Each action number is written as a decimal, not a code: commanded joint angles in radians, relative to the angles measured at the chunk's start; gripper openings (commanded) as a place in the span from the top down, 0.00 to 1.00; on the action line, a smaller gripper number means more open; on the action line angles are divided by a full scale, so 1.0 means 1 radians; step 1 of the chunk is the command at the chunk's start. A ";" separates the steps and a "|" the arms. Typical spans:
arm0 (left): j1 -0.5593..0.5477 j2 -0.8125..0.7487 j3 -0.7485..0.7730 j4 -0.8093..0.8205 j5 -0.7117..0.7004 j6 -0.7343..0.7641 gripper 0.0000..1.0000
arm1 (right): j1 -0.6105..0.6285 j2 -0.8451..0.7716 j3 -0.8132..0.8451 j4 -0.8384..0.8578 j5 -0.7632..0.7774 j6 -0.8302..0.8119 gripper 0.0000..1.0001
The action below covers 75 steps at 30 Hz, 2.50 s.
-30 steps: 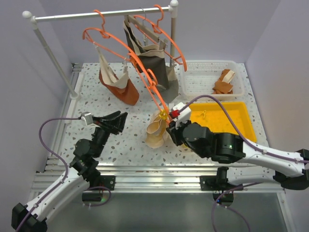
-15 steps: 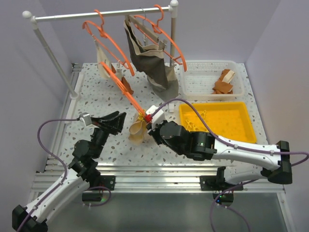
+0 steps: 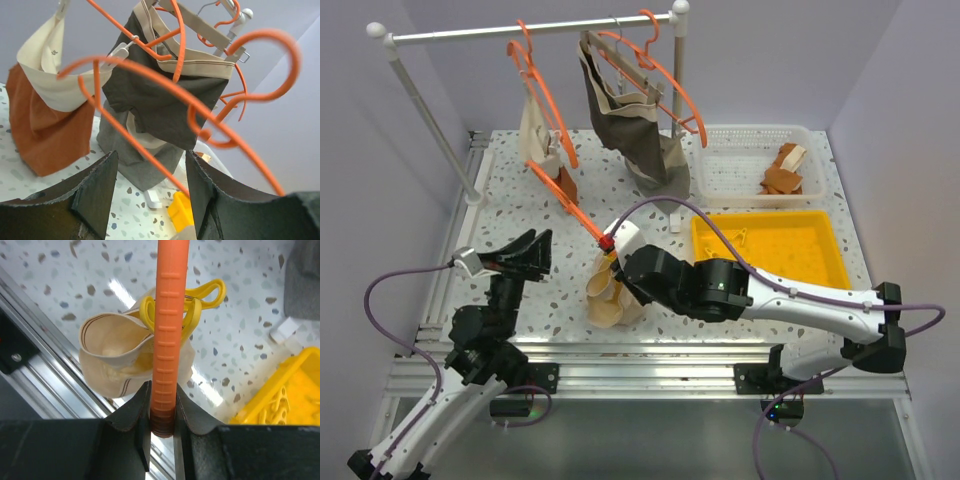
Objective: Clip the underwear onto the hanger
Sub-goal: Adjust the clamp on the hanger.
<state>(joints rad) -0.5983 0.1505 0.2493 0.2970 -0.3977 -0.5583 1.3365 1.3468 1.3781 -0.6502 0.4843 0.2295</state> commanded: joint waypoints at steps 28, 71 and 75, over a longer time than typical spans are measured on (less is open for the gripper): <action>-0.003 0.299 -0.011 0.379 0.505 -0.028 0.41 | 0.001 0.025 0.058 -0.218 0.020 0.093 1.00; -0.164 0.529 0.013 0.406 0.373 0.096 0.08 | 0.001 -0.049 -0.037 -0.100 -0.021 0.054 1.00; -0.167 0.569 0.039 0.377 0.362 0.107 0.08 | 0.000 -0.052 -0.039 -0.095 -0.027 0.054 1.00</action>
<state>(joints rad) -0.7559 0.6964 0.2394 0.6796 -0.0036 -0.4927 1.3350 1.3373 1.3327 -0.7986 0.4599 0.2939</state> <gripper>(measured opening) 0.919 0.205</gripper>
